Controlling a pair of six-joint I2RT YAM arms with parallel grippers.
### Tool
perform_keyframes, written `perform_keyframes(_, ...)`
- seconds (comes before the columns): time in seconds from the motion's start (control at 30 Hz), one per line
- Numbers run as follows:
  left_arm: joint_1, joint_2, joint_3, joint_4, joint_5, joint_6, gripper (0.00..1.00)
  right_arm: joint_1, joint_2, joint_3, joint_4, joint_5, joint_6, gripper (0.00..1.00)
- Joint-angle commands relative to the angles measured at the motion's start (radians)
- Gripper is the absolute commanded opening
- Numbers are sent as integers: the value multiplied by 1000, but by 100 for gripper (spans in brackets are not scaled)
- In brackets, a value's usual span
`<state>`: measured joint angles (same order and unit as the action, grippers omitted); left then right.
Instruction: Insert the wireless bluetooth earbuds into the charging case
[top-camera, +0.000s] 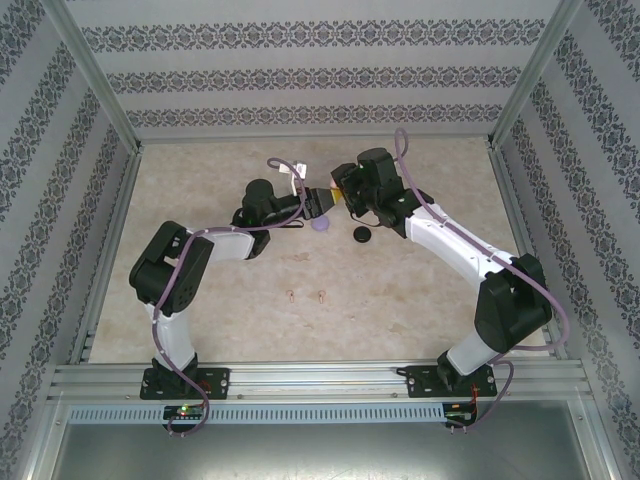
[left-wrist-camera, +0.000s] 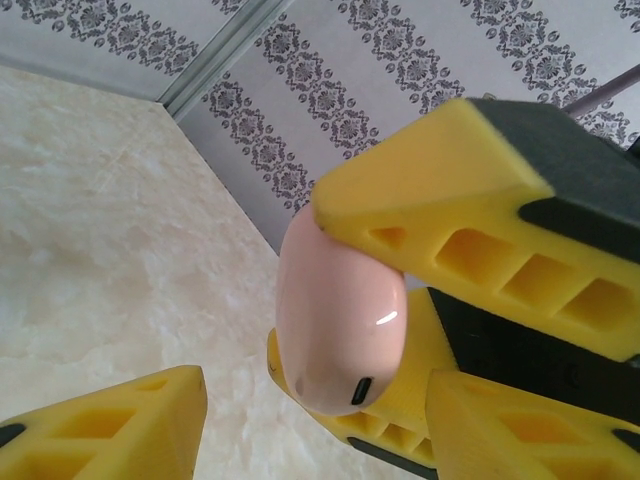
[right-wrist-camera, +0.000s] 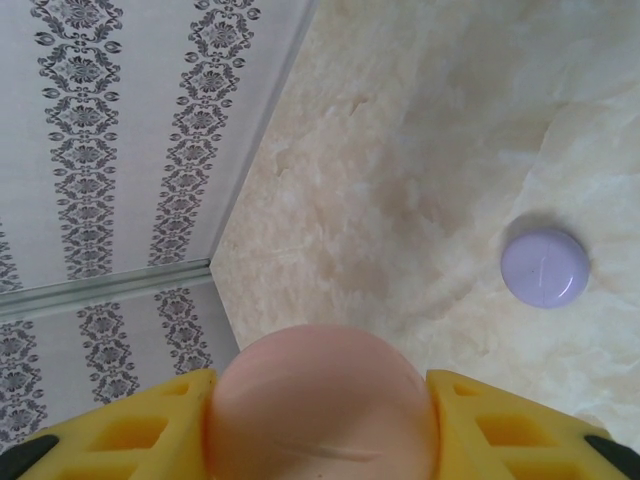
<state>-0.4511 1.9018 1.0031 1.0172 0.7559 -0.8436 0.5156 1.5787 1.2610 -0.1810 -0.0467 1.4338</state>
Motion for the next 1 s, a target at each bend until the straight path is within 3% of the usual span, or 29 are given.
perform_keyframes(0.0, -13, 17, 26, 73, 8, -14, 58, 18, -4, 24, 25, -13, 13, 34)
perform_keyframes(0.53, -13, 16, 44, 80, -21, -16, 52, 21, -10, 8, 23, -10, 10, 34)
perform_keyframes(0.77, -12, 10, 39, 81, -37, -9, 42, 20, -17, -3, 26, -11, 8, 34)
perform_keyframes(0.97, -11, 4, 39, 81, -54, -11, 44, 20, -19, -10, 27, -13, 8, 34)
